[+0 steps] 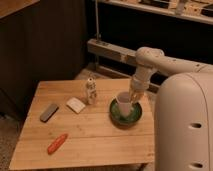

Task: Place the ceramic cup in the ceramic bowl

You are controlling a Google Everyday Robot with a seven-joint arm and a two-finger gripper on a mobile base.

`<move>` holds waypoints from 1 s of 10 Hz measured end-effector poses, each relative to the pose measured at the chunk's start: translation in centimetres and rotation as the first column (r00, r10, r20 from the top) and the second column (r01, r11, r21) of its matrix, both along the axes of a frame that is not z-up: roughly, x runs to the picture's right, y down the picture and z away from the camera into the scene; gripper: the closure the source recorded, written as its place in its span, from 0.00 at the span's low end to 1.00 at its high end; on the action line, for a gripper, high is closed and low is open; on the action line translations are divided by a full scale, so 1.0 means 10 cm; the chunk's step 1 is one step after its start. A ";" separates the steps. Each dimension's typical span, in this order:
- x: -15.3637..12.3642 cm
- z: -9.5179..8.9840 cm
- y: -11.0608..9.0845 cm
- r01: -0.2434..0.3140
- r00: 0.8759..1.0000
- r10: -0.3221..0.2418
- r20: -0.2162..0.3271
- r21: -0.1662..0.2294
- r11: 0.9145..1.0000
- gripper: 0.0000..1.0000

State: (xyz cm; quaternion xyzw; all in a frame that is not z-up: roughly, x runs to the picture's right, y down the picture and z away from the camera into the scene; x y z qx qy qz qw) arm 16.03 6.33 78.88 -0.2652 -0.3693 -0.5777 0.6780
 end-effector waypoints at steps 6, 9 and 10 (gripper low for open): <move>-0.03 0.09 0.07 0.006 1.000 -0.006 -0.012 0.010 1.000 0.76; -0.07 0.10 0.08 0.011 1.000 -0.011 -0.011 0.012 1.000 0.55; -0.07 0.10 0.08 0.011 1.000 -0.011 -0.013 0.015 1.000 0.55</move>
